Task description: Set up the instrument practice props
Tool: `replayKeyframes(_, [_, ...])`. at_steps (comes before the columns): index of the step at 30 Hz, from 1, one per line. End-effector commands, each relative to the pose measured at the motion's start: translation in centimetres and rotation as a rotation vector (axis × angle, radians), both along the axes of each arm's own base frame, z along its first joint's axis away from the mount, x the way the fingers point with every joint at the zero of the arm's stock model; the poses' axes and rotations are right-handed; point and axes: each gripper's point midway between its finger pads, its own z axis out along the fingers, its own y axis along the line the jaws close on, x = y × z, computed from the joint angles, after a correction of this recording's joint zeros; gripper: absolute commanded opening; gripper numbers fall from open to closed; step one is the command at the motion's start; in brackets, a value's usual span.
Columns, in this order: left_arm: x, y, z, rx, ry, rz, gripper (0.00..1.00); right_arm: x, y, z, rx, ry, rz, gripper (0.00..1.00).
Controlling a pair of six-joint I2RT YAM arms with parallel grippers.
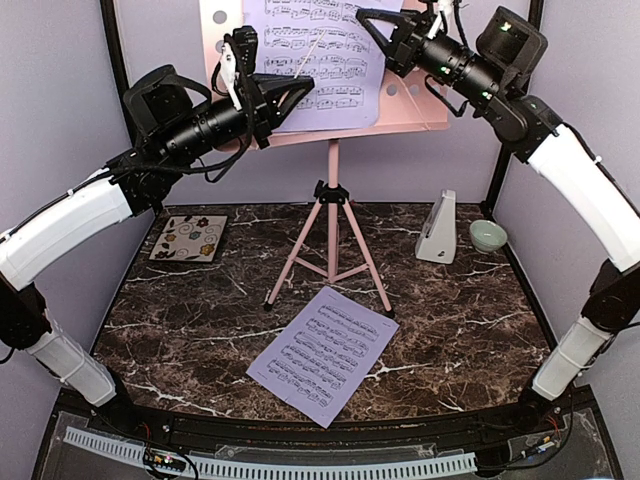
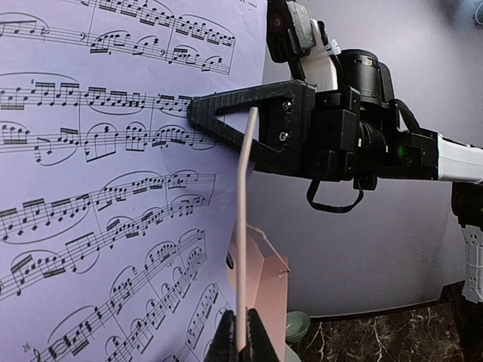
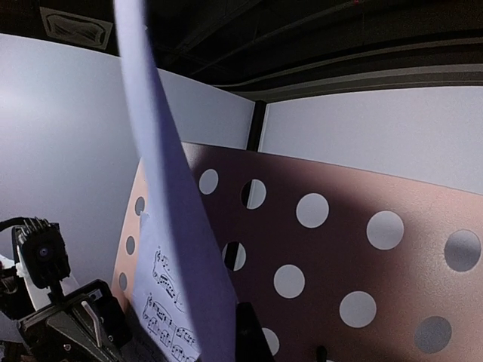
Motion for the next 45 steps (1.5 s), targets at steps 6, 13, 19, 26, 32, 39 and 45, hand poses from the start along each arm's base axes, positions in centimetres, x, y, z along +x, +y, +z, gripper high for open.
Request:
replayKeyframes(6, [-2.4,0.6,2.9,-0.029,-0.124,-0.065,0.0,-0.7,0.9,2.1,0.048,-0.045,0.08,0.0])
replayKeyframes(13, [-2.8,0.8,3.2,-0.025,-0.15,-0.072,0.0,-0.8,1.4,1.4,0.02,-0.035,0.087,0.0])
replayKeyframes(19, [-3.4,0.7,3.5,-0.018,-0.196,-0.087,0.0,-0.8,1.9,0.7,-0.002,-0.031,0.085,0.0])
replayKeyframes(26, [-3.5,0.4,3.0,0.021,-0.234,-0.088,0.0,-1.1,2.8,0.7,-0.006,-0.043,0.094,0.0])
replayKeyframes(32, [-3.6,0.2,2.9,0.04,-0.255,-0.096,0.0,-1.5,3.7,1.1,0.003,-0.06,0.108,0.0])
replayKeyframes(39, [-3.8,0.2,3.0,0.045,-0.269,-0.098,0.0,-1.8,4.6,0.7,-0.011,-0.062,0.115,0.0])
replayKeyframes(45, [-3.5,0.3,3.2,0.036,-0.263,-0.085,0.0,-1.8,4.9,0.5,-0.016,-0.072,0.114,0.0])
